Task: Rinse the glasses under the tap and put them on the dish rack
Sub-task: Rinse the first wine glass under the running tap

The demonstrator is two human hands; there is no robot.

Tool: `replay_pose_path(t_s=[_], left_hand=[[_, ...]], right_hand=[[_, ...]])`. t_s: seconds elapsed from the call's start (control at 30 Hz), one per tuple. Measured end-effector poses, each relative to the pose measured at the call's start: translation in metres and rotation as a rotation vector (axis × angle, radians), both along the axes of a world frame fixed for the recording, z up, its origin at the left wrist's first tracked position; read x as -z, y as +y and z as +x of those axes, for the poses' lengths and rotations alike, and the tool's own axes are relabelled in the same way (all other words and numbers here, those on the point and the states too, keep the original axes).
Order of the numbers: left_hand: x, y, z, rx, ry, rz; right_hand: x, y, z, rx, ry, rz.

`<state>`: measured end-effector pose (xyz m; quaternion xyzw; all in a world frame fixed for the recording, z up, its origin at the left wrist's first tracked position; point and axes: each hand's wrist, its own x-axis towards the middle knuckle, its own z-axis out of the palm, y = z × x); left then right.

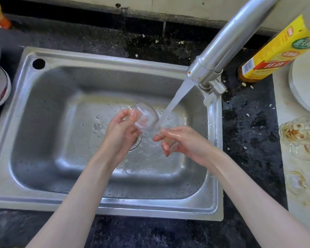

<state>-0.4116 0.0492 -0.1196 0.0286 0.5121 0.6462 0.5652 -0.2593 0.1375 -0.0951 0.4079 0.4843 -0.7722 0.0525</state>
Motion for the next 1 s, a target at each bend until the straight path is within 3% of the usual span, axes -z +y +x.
replay_pose_path(t_s=[0.13, 0.23, 0.4, 0.6, 0.7, 0.77, 0.9, 1.0], left_hand=[[0.010, 0.005, 0.002, -0.011, -0.078, -0.107], [0.019, 0.000, -0.001, -0.106, -0.249, -0.235], [0.034, -0.014, -0.003, -0.233, -0.552, -0.352], [0.033, -0.020, -0.004, -0.281, -0.575, -0.373], [0.028, -0.022, -0.005, -0.311, -0.440, -0.294], [0.021, -0.023, -0.004, -0.258, -0.189, -0.243], [0.004, -0.020, 0.001, -0.105, 0.332, -0.156], [-0.008, -0.016, 0.008, 0.033, 0.602, -0.040]], right_hand=[[-0.003, -0.001, -0.007, 0.201, -0.082, -0.090], [-0.003, 0.003, -0.008, 0.338, -0.024, -0.176], [0.000, -0.006, -0.013, 0.278, 0.035, -0.236], [0.008, -0.010, -0.011, 0.276, 0.024, -0.284], [0.013, -0.013, -0.007, 0.184, -0.094, -0.073], [0.016, -0.014, -0.002, 0.100, -0.175, 0.093], [0.014, -0.018, -0.003, -0.007, -0.117, 0.184], [0.016, -0.021, -0.011, 0.010, 0.000, 0.311]])
